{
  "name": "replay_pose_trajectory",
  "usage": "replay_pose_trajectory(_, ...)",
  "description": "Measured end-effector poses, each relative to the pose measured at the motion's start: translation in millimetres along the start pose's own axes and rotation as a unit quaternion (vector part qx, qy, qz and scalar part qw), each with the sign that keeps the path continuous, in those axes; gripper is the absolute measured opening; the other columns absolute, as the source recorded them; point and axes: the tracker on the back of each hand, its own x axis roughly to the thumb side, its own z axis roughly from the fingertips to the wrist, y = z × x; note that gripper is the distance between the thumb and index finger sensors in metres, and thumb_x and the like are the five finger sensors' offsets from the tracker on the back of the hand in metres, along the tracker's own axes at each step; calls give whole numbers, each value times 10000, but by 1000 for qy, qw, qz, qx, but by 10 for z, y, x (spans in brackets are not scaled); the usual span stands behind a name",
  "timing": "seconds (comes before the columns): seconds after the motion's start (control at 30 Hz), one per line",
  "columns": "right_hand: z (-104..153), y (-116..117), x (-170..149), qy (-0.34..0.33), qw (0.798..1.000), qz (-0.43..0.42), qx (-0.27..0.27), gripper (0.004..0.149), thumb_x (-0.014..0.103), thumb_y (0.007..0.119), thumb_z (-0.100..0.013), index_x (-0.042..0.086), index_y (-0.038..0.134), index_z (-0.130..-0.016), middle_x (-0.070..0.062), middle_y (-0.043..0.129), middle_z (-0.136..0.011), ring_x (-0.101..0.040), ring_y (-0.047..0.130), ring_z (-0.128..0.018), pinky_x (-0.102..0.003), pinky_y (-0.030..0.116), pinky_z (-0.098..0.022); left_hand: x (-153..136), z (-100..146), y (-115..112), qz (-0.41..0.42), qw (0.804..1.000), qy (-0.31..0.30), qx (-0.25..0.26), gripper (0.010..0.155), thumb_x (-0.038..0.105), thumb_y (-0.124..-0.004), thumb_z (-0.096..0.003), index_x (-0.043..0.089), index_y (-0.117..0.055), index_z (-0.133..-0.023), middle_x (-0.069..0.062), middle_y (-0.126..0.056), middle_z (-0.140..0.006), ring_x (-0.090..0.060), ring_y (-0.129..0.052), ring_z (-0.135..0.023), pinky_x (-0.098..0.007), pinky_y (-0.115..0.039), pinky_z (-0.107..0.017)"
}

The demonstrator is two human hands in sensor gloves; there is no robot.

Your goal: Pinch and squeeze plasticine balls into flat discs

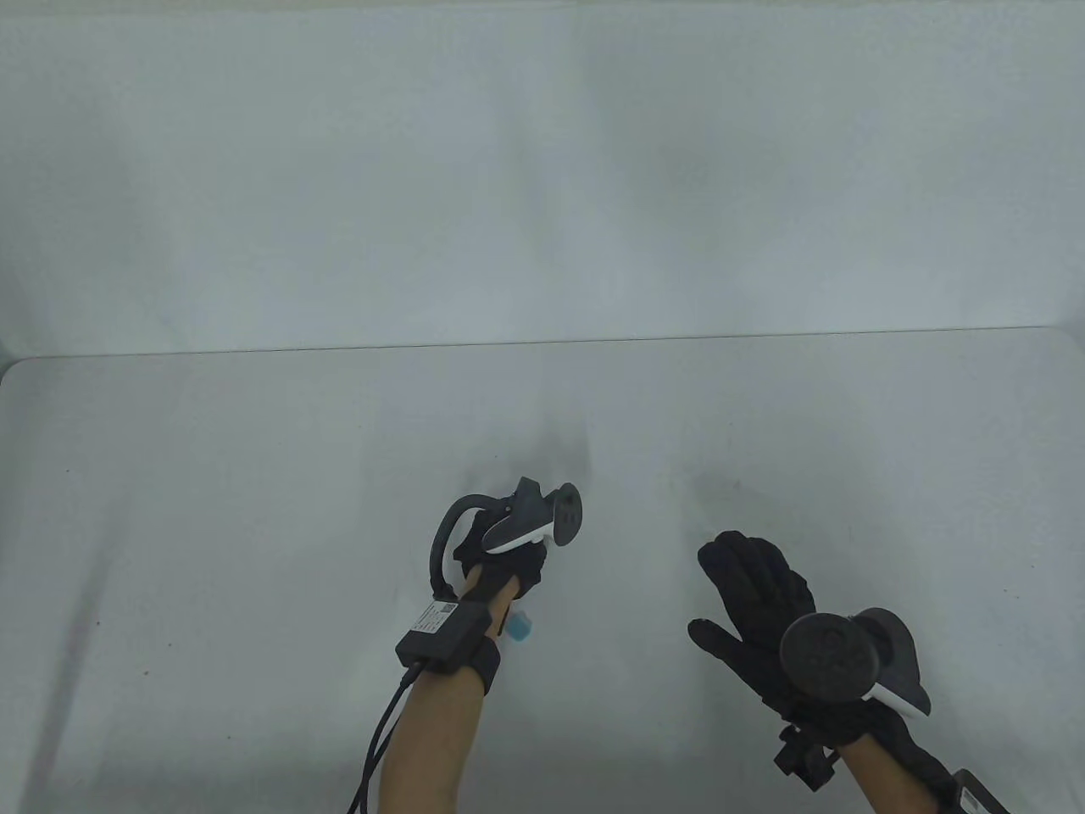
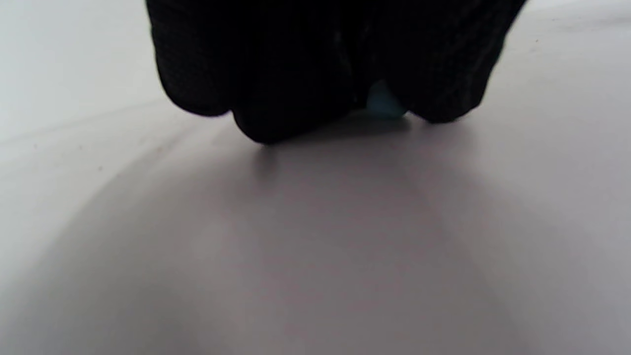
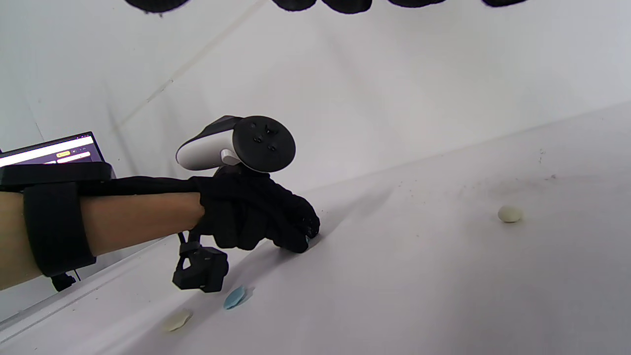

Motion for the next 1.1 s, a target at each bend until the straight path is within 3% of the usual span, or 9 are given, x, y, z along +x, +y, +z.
replay_pose_trajectory(0.33,1,-8,-2,4,1000,-3,0,752,596,506,-593,133,342,-1162,-188,340,-1221,-551,404,-1080,-751,483,-678,-31,15,9,12,1000,-4,19,474,367,-795,-487,122,-830,-890,-110,-921,-790,-198,-1024,-568,-404,-872,-536)
replay_pose_trajectory(0.6,-1,-14,7,1,1000,-7,-2,752,597,503,-593,134,342,-1163,-187,341,-1221,-550,404,-1081,-751,482,-678,-191,187,229,52,998,-1,47,490,373,-758,-507,92,-821,-904,-137,-957,-795,-220,-1072,-573,-417,-881,-513)
replay_pose_trajectory(0.73,0,-16,2,4,1000,-8,0,752,597,501,-593,134,341,-1163,-187,340,-1221,-551,404,-1080,-752,482,-677,-325,332,371,109,992,9,64,500,360,-750,-514,67,-789,-918,-111,-973,-769,-205,-1087,-549,-407,-892,-499)
replay_pose_trajectory(0.8,0,-18,-2,3,1000,-11,-1,751,598,501,-593,134,340,-1162,-188,340,-1220,-550,403,-1081,-753,480,-678,-432,445,449,176,982,5,65,502,347,-754,-517,60,-775,-928,-110,-966,-775,-205,-1083,-556,-406,-890,-506)
replay_pose_trajectory(0.9,1,-18,-2,4,1000,-10,-1,752,597,501,-593,133,340,-1162,-187,340,-1220,-549,404,-1080,-751,481,-678,-581,632,526,299,952,-10,71,503,314,-775,-514,61,-753,-948,-112,-948,-796,-205,-1066,-575,-416,-877,-538)
replay_pose_trajectory(0.97,-1,-18,-4,3,1000,-12,-2,751,597,501,-594,134,340,-1162,-187,338,-1221,-551,400,-1080,-752,479,-679,-675,775,550,401,914,-34,62,518,297,-779,-515,47,-735,-966,-118,-928,-819,-222,-1047,-598,-435,-858,-557)
replay_pose_trajectory(1.1,1,-20,-2,3,1000,-10,-3,752,597,501,-593,133,338,-1163,-189,338,-1220,-552,400,-1080,-751,481,-678,-791,1062,521,577,811,-94,34,613,287,-774,-520,19,-637,-1055,-144,-855,-892,-255,-986,-671,-476,-812,-594)
